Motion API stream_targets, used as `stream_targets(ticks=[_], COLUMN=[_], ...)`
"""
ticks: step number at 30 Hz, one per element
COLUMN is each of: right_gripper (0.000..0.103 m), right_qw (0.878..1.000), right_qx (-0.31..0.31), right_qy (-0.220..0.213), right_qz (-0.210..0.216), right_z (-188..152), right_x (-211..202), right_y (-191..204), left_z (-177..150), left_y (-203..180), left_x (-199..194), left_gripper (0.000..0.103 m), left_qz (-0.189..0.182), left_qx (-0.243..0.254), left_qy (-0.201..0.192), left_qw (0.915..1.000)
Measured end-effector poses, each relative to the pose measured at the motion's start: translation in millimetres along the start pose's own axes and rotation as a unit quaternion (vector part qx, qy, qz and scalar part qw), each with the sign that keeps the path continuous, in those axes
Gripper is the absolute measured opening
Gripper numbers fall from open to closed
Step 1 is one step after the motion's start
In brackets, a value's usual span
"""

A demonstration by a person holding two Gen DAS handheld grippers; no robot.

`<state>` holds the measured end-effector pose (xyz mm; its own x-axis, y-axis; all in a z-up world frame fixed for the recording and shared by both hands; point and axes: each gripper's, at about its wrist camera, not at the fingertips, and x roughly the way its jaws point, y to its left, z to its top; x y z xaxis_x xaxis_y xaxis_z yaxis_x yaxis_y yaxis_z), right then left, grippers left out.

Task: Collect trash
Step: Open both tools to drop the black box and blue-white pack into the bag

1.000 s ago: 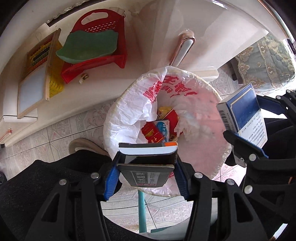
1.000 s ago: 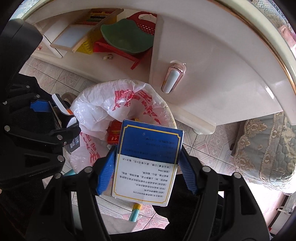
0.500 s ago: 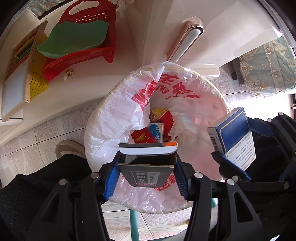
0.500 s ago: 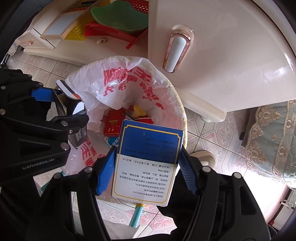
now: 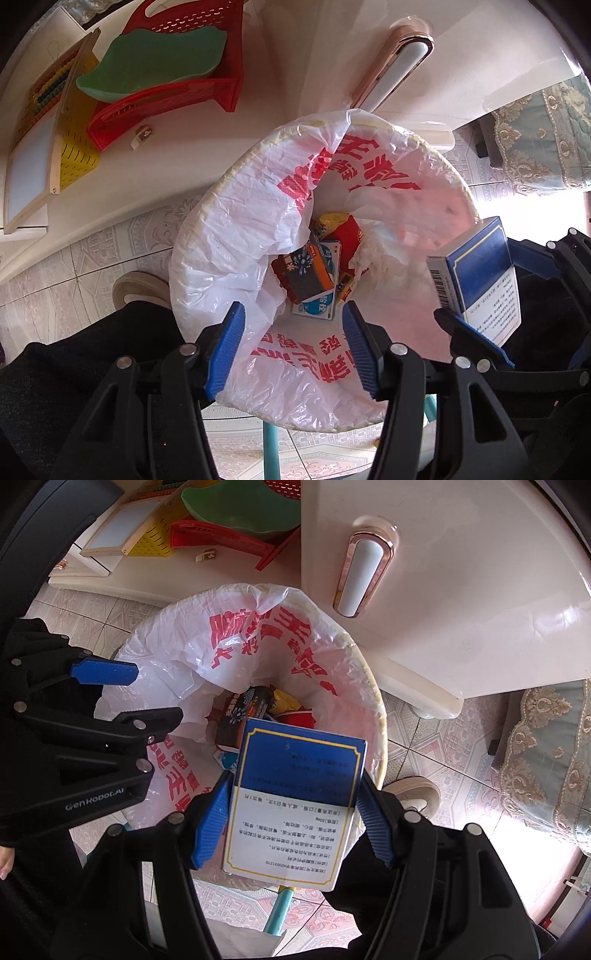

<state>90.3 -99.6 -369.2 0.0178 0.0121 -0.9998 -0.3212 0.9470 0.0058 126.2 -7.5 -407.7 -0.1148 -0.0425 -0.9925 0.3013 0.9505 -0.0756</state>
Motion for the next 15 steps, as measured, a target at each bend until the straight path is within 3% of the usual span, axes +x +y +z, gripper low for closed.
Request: stream_targets(ticks=[2, 9, 15], right_gripper=[0.065, 0.068, 0.073], right_qw=[1.0, 1.0, 1.0], right_qx=[-0.003, -0.006, 0.001], right_qy=[0.002, 0.009, 0.01], right_qz=[0.001, -0.004, -0.001], right_z=[0.5, 2.2, 2.6], right_x=[1.2, 4.4, 4.9], right_y=[1.5, 4.3, 1.0], left_z=[0.0, -2.6, -3.1], left_y=[1.8, -5.7, -4.8], left_x=[-0.4, 1.0, -0.3], left_gripper=[0.069, 0.069, 0.069], left_qz=[0.005, 0.035, 0.033], left_qx=[0.0, 0.02, 0.013], left_qy=[-0.001, -0.002, -0.002], left_qw=[1.0, 0.9992, 0.9994])
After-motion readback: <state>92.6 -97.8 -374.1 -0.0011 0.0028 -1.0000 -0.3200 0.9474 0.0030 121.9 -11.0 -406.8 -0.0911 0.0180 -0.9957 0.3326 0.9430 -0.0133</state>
